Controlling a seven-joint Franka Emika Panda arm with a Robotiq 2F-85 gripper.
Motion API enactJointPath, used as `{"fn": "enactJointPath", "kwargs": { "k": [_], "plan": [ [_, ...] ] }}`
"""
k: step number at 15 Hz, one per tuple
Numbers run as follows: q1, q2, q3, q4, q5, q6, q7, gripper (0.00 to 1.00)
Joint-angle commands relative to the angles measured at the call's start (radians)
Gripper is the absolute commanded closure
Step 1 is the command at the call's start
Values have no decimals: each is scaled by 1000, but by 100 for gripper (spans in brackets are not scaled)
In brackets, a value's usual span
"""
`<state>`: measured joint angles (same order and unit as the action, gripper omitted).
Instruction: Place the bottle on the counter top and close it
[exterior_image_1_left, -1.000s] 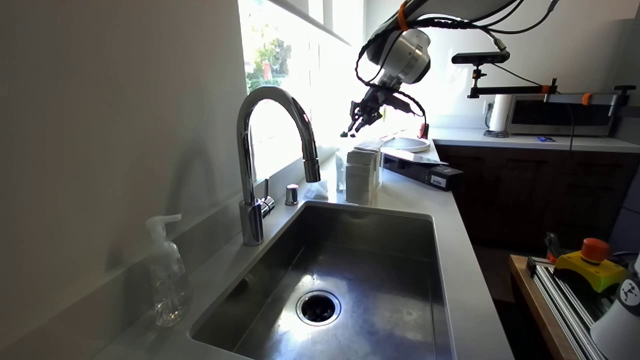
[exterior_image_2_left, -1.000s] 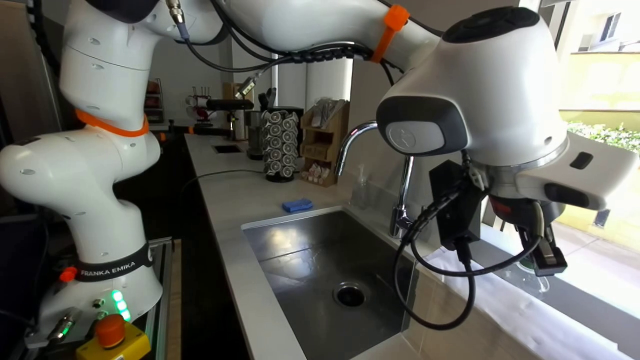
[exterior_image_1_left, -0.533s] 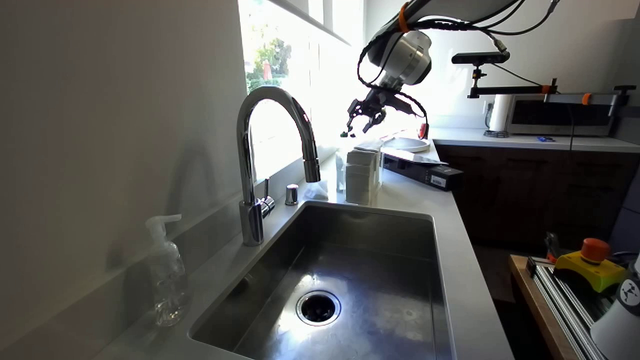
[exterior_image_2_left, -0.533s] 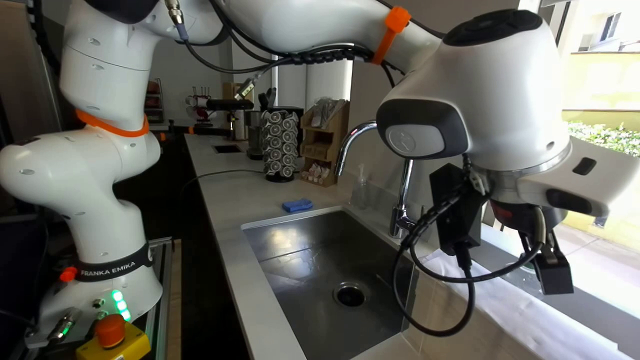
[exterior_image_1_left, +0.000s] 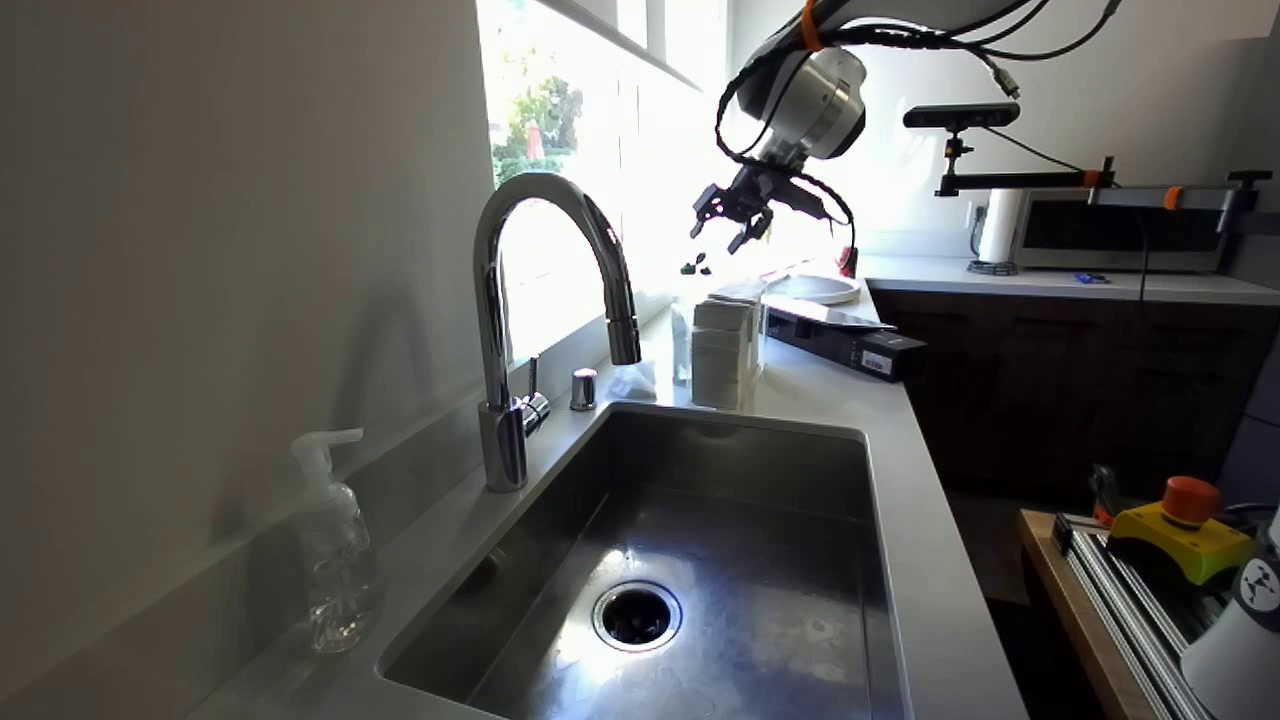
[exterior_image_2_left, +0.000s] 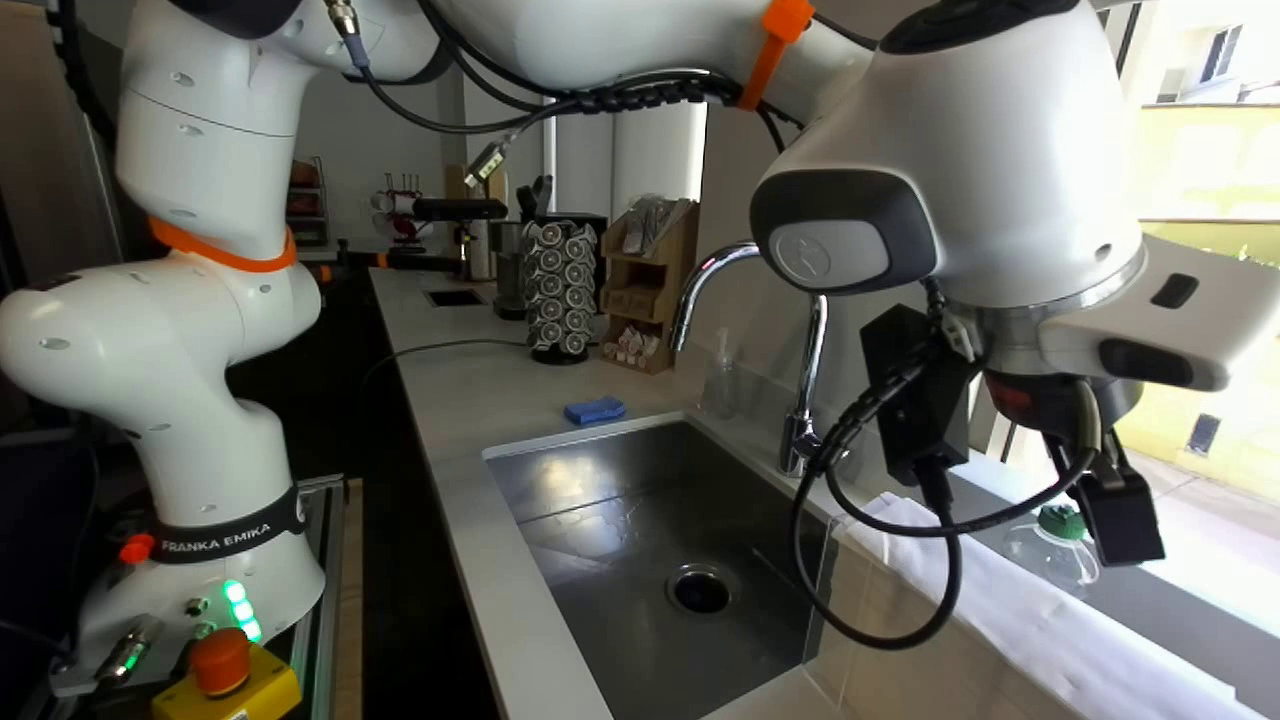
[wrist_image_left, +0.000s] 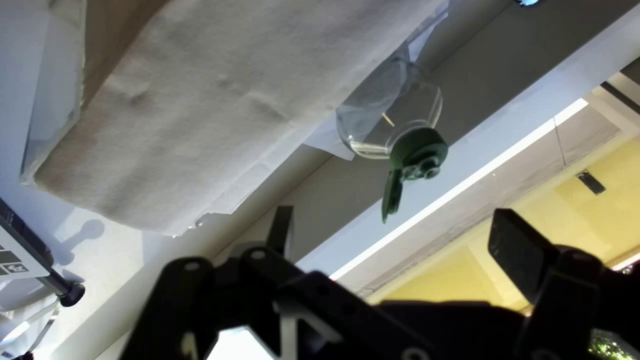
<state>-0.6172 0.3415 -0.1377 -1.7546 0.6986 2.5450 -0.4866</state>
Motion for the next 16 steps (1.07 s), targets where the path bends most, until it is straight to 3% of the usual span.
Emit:
{"fn": "enactJointPath", "kwargs": {
  "k": [1,2,3,6,13,16],
  "plan": [
    [23,-41,-27,-32,-34,-1,22,0],
    [26,-42,-34,-30,-43,-2,29,7],
    [27,-46,-38,-31,-53,-3,33,24],
    [33,-42,-55,-21,-94,-13,56,38],
    [32,-9,-69,4,-204,-34,135,94],
    [23,10,-53,10,-182,-13,135,100]
  ]
}}
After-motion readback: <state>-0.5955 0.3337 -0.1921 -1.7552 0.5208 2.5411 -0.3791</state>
